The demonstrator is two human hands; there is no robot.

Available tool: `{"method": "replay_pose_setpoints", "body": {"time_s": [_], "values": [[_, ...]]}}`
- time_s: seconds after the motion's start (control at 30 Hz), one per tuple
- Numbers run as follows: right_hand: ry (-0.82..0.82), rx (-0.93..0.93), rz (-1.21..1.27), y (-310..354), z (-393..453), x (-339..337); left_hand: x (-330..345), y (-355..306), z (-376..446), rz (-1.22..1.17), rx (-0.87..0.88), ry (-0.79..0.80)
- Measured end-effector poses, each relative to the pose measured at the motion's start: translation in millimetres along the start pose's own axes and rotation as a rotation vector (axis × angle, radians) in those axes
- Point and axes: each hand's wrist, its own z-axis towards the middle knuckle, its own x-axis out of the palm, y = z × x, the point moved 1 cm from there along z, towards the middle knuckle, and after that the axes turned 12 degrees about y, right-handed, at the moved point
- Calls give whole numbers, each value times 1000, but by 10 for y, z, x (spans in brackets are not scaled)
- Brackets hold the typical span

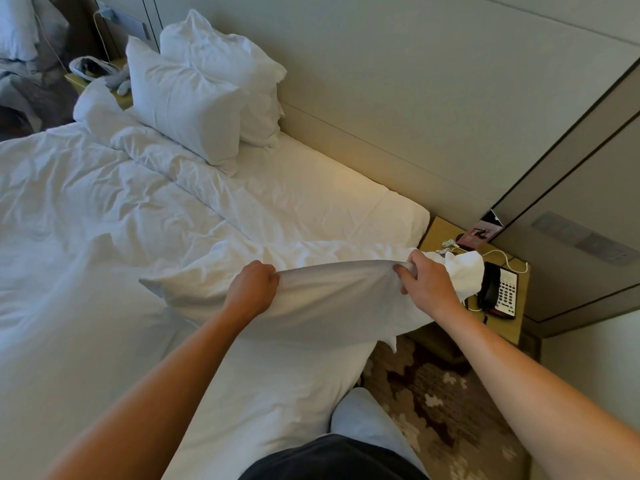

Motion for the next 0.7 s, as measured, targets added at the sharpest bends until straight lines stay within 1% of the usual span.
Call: {"method": "replay_pose_setpoints", "body": {"time_s": [0.1, 0.2, 0.3, 0.4, 0.47, 0.6, 0.63, 0.7], "values": [[48, -12, -28, -146, -16, -100, 1, 4, -31, -82, 22, -32], [79, 31, -92, -274, -39, -169, -76, -43, -48, -102, 34, -75], [74, 33, -115, -351, -36, -193, -122, -105, -68, -102, 25, -58], [39, 38, -108, -381, -32, -216, -100, -121, -87, -217, 6, -60], [43, 50, -129, -382, -24, -234, -80, -109, -99, -288, -3, -64], [56, 54, -298, -454, -3, -235, -66, -92, -107, -314, 5, -60], [45, 60, -285, -474, -8, -232, -65, -90, -104, -315, 8, -56], [39, 83, -175, -492, -31, -221, -58, -83, -92, -307, 2, -44]]}}
